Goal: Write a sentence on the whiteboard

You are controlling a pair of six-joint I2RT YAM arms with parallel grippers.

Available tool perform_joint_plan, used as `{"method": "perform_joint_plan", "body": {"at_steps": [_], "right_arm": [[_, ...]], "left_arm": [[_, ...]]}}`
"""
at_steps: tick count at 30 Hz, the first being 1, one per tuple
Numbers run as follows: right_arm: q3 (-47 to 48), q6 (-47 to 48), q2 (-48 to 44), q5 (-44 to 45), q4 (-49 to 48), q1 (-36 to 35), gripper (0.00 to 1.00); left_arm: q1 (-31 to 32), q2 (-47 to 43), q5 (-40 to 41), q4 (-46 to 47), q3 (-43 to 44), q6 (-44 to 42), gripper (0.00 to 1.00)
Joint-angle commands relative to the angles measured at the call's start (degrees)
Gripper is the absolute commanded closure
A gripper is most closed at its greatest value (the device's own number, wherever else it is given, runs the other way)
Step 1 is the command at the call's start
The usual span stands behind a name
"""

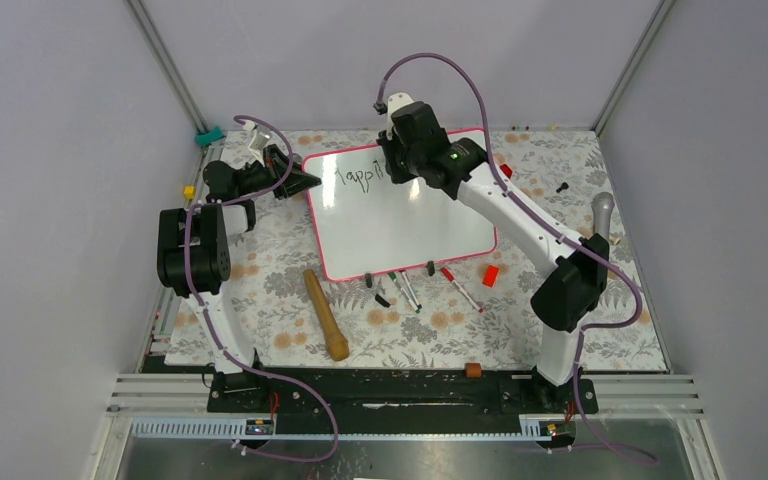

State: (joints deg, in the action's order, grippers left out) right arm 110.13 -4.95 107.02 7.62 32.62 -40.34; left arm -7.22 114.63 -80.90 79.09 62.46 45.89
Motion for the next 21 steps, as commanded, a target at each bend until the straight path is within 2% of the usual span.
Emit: {"method": "perform_joint_plan", "body": {"at_steps": [1, 21], "right_arm": [[3.1, 0.85, 1.08, 1.93, 0.76, 0.28, 1.0], [2.96, 1.26, 3.1, 2.41, 1.61, 0.31, 1.0]], "left_arm": [[0.76, 1.1, -13.91, 4.75, -1.51, -8.27, 1.0], [0.72, 1.18, -13.88, 4.71, -1.45, -8.11, 1.0]]}}
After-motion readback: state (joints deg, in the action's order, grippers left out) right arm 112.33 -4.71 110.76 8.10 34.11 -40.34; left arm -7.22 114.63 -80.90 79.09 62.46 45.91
